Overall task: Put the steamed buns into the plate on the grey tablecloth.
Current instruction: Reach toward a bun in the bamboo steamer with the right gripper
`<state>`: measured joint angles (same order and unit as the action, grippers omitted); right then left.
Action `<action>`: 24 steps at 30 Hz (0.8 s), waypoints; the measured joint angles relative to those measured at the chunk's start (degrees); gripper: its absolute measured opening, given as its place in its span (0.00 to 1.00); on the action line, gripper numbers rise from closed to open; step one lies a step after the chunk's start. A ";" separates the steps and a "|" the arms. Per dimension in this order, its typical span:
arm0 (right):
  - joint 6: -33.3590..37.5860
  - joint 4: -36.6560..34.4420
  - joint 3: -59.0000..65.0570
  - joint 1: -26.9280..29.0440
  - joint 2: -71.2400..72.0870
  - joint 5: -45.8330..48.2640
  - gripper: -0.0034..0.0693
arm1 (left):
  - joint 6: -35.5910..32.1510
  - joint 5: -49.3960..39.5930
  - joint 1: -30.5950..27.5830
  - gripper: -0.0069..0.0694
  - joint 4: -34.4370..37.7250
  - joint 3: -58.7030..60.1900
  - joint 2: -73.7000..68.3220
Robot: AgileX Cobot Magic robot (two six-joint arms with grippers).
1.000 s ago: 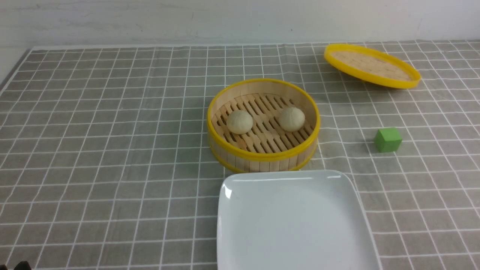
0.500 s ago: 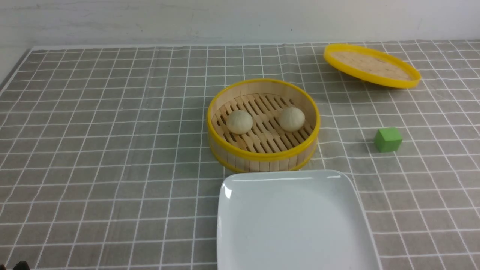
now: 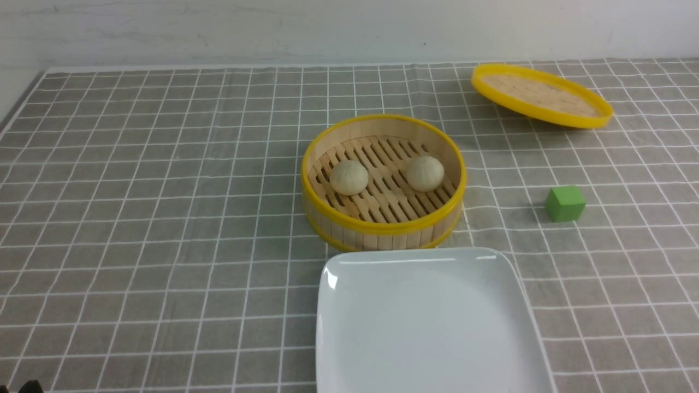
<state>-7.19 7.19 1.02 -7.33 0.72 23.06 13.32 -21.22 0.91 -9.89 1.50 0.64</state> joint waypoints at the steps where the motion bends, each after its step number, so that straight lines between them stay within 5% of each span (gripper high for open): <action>1: 0.00 0.00 0.00 0.00 0.00 0.00 0.38 | 0.00 0.00 0.00 0.41 0.00 0.00 0.00; 8: -0.78 -2.43 0.00 0.00 0.00 -0.15 0.38 | 4.59 0.00 0.00 0.41 3.62 0.00 0.00; 17: -14.31 -33.34 0.40 0.00 0.00 -3.34 0.38 | 33.12 -0.19 0.00 0.41 30.95 0.06 0.00; 24: -14.58 -35.64 -1.77 0.00 0.00 -4.44 0.29 | 34.48 0.26 0.00 0.36 33.15 -0.79 0.00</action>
<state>-21.78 -28.45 -0.75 -7.33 0.72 18.62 47.80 -20.96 0.91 23.26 0.72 0.64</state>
